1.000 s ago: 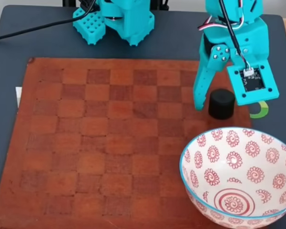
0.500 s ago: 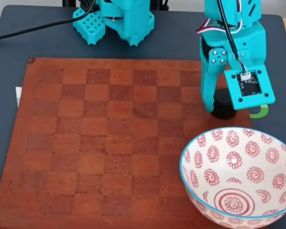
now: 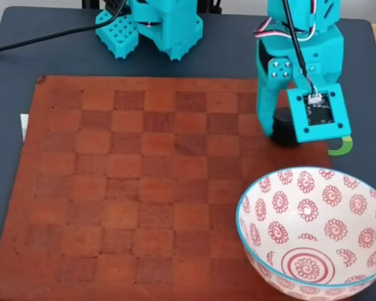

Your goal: Grasp a black cylinder and put it in a bowl.

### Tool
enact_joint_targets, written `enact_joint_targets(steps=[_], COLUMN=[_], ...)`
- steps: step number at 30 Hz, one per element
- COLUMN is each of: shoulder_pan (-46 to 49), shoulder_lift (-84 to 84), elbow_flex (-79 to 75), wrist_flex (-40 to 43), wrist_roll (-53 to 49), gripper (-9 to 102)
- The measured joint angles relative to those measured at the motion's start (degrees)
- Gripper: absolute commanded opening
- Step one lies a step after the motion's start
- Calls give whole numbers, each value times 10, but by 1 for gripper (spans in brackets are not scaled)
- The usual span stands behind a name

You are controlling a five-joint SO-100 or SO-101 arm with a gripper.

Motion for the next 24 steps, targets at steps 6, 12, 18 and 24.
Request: enact_joint_targets(steps=[6, 12, 18, 24], shoulder_pan=[4, 21, 48, 90], shoulder_lift=[0, 0, -6, -7], elbow_flex=[-98, -203, -305, -373], wrist_flex=[103, 203, 263, 279], wrist_roll=[0, -4, -45, -103], gripper=[16, 16, 16, 16])
